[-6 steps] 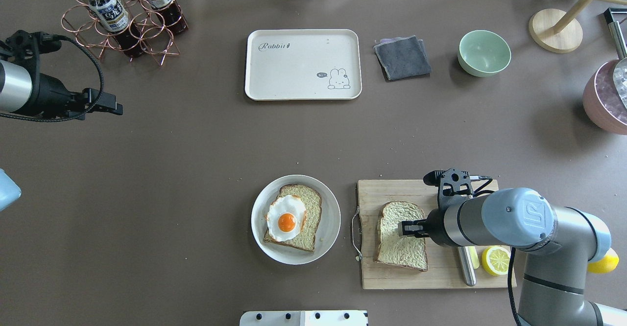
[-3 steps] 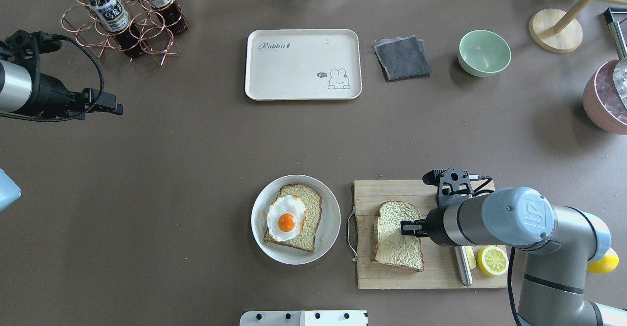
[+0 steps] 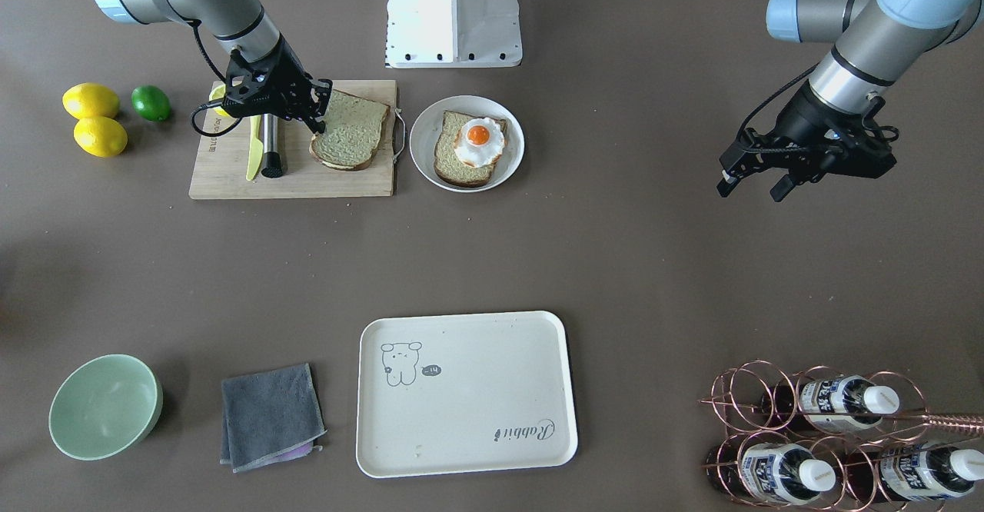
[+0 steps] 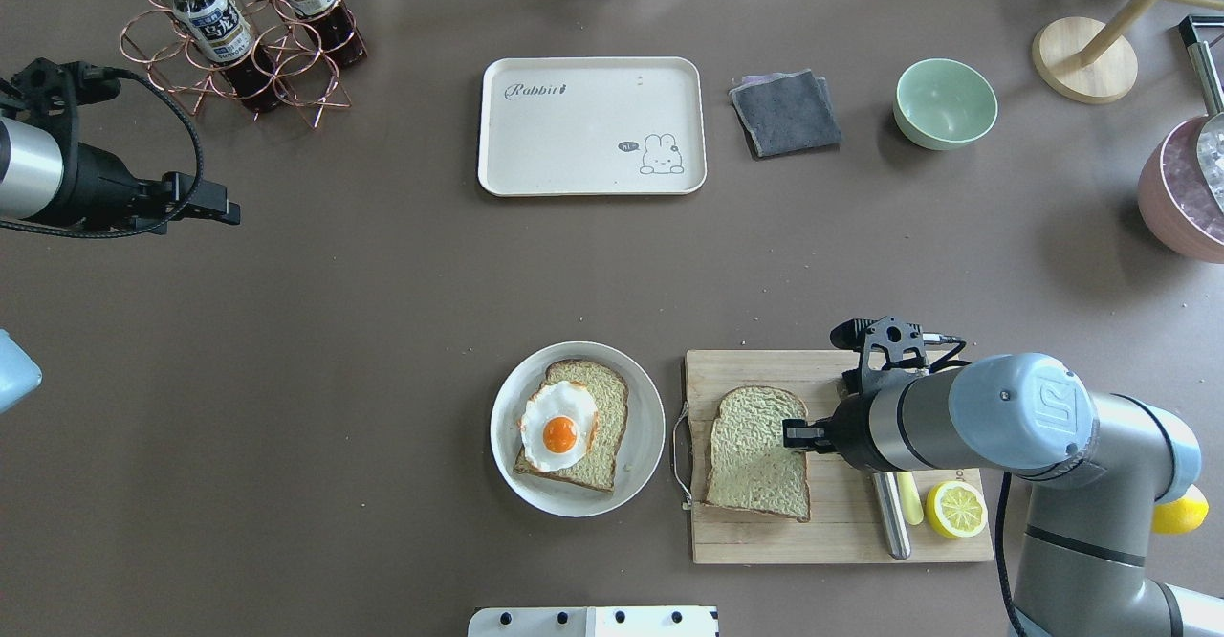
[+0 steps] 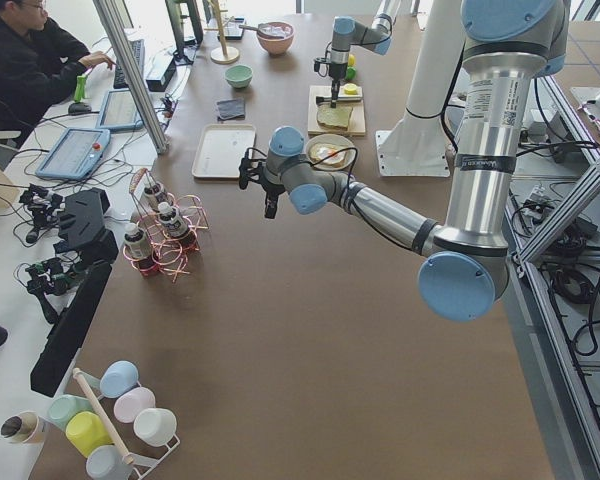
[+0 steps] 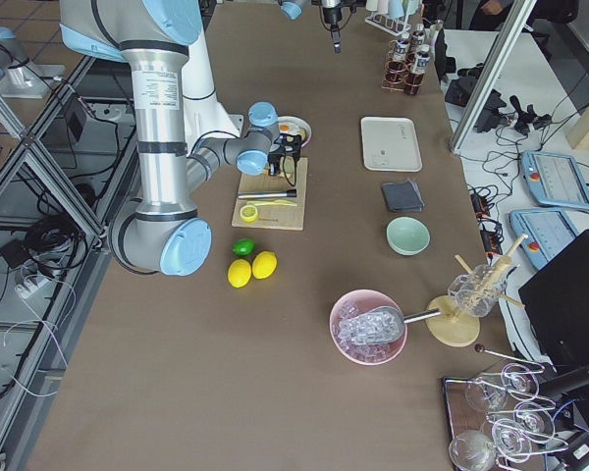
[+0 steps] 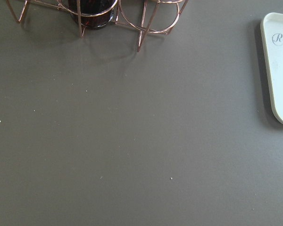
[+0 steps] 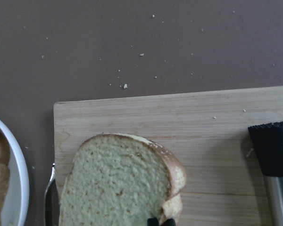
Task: Make sandwich and place on tray
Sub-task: 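Lift the bread slice with the right gripper and lay it on the egg toast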
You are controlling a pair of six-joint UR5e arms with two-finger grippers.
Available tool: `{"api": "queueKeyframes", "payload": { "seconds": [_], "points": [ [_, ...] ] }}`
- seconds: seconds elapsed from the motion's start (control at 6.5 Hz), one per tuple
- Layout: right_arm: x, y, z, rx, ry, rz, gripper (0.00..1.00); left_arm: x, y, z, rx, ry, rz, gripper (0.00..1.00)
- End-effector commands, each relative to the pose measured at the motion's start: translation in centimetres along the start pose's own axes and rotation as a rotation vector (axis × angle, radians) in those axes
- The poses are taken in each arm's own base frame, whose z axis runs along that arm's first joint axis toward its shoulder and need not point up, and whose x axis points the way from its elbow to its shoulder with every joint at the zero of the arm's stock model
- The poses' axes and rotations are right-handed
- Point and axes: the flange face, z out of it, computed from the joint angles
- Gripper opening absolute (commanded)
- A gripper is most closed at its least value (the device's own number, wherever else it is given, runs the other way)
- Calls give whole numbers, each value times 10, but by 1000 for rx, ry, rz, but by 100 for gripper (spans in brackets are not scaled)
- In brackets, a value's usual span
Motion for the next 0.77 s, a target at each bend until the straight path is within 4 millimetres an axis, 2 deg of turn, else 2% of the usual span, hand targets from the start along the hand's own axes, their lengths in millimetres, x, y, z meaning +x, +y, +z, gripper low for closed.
{"api": "queueKeyframes", "payload": {
  "seconds": [0.0,0.15,0.31,0.46,0.62],
  "points": [
    [-15,-13,-39,-11,-86,20,0,3,-1,-1,2,4,3,97],
    [-39,-14,-50,-15,-178,29,0,2,0,-1,1,3,2,97],
    [-77,-20,-47,-8,-235,14,0,1,0,0,1,2,1,97],
    [-118,-21,-25,-16,-260,-2,0,2,0,0,-1,2,2,97],
    [-138,-15,-10,-13,-264,-11,0,1,0,1,-1,1,1,97]
  ]
}}
